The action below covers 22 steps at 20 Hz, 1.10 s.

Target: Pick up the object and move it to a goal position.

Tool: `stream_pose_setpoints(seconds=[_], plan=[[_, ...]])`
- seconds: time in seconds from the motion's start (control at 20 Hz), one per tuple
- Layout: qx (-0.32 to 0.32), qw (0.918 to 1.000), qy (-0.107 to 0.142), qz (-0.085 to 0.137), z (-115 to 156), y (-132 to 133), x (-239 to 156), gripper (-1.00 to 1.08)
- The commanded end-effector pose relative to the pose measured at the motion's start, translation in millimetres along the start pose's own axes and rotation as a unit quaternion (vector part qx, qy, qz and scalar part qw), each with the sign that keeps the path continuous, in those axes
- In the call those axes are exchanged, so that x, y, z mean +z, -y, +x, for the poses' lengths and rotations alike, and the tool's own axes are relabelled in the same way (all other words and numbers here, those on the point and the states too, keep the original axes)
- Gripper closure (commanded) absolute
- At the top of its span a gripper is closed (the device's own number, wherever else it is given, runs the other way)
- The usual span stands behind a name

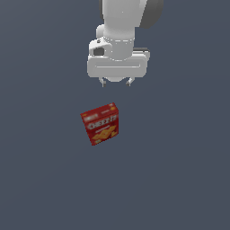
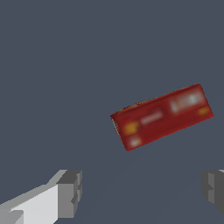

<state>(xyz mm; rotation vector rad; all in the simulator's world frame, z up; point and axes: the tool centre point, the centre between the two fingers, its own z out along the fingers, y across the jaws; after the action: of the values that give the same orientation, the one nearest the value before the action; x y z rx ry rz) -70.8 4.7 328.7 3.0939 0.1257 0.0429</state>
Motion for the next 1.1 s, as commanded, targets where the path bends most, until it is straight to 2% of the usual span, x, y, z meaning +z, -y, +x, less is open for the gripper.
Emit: stream_pose_setpoints(seconds=[0.0, 0.5, 1.05], plan=[[0.0, 1.0, 0.0, 0.0, 0, 0, 0, -0.92], [0.03, 0.9995, 0.0, -0.004, -7, -29, -5, -0.92], [0.053, 0.9986, 0.0, -0.003, -4, -30, -2, -0.92]])
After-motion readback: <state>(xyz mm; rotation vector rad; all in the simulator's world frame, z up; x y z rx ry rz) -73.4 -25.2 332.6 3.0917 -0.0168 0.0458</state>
